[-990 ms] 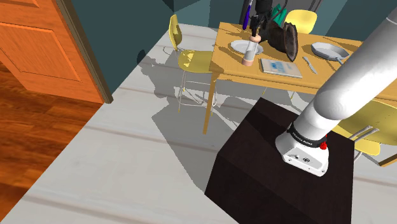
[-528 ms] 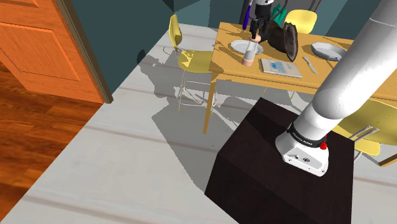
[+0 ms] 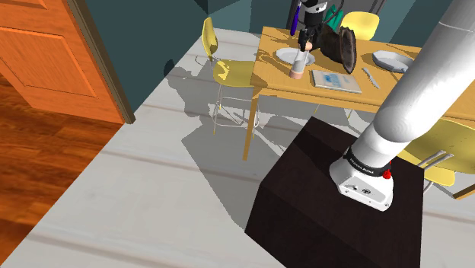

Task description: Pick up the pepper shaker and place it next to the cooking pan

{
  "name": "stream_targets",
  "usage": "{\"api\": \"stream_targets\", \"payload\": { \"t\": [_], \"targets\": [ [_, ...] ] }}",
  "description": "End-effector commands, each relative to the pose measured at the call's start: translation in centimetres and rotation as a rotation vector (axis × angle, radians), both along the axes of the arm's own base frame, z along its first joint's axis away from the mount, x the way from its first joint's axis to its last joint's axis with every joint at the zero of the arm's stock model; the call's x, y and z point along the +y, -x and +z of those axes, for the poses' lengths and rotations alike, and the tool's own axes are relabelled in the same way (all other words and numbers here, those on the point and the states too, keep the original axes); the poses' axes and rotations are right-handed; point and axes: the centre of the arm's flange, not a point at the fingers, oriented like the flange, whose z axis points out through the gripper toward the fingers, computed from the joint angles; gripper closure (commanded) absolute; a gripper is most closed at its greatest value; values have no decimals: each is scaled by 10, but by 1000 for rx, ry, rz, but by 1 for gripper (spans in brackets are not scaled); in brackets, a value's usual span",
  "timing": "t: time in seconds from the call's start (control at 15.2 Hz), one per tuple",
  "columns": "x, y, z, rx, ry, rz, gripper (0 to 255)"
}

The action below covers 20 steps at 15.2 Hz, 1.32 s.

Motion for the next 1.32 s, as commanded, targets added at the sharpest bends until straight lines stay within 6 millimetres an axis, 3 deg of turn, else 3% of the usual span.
{"api": "stream_targets", "payload": {
  "t": [0.0,0.13,0.2,0.79,1.25],
  "targets": [
    [0,0,0,0,0,0,0],
    [0,0,0,0,0,0,0],
    [0,0,0,0,0,0,255],
    [0,0,0,0,0,0,255],
    [0,0,37,0,0,0,255]
  ]
}}
